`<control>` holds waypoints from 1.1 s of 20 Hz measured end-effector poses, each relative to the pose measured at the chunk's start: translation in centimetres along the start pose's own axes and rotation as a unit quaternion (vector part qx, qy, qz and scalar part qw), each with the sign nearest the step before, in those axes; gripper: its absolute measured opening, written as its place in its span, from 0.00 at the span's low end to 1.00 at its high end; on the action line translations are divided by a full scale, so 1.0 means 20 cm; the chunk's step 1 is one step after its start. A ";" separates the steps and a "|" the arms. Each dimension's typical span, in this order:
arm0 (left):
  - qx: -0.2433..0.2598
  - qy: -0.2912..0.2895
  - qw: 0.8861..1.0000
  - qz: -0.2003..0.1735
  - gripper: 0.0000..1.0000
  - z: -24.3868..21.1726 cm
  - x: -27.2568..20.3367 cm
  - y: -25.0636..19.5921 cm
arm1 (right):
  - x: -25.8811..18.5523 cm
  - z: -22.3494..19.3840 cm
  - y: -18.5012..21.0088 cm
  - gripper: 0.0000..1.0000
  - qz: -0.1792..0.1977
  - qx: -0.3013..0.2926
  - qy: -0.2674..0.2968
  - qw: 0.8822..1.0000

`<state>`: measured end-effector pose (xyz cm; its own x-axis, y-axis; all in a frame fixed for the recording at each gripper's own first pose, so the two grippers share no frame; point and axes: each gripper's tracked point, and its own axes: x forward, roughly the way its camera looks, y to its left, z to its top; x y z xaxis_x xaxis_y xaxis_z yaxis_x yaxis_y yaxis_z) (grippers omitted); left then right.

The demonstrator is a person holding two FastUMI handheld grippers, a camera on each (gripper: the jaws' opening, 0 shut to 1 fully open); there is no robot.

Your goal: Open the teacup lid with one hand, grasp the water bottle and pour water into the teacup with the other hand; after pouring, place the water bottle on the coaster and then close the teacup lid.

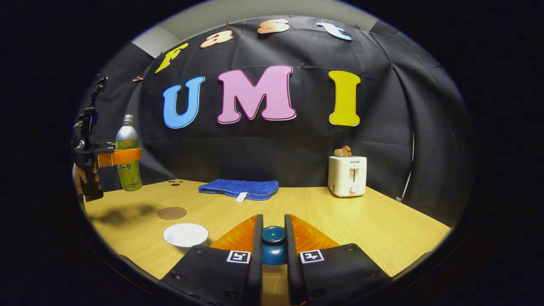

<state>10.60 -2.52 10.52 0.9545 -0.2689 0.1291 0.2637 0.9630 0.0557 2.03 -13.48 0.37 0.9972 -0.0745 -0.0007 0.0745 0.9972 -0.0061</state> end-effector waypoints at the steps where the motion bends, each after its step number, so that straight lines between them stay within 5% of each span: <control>1: -0.038 -0.006 0.999 -0.012 0.78 -0.03 0.03 0.03 | 0.00 0.00 0.00 0.27 0.000 0.000 0.000 1.000; 8: -0.104 0.049 0.993 -0.035 0.80 -0.37 0.39 0.06 | 0.00 0.00 0.03 0.27 0.014 0.001 0.000 1.000; 14: -0.038 0.068 0.996 -0.048 0.81 -0.51 0.43 -0.04 | 0.00 0.00 0.03 0.27 0.013 0.001 0.000 1.000; 20: -0.032 0.085 0.995 -0.041 0.83 -0.56 0.43 -0.01 | 0.00 0.00 0.03 0.27 0.013 0.001 0.000 1.000; 22: -0.032 0.091 0.995 -0.035 0.91 -0.55 0.40 0.00 | 0.00 0.00 0.03 0.27 0.013 0.001 -0.001 1.000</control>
<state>19.84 -4.49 0.58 0.9414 -0.3327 -0.0552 0.3329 0.9429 -0.0063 2.05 -12.93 0.27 0.9988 -0.0481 0.0002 0.0481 0.9988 -0.0048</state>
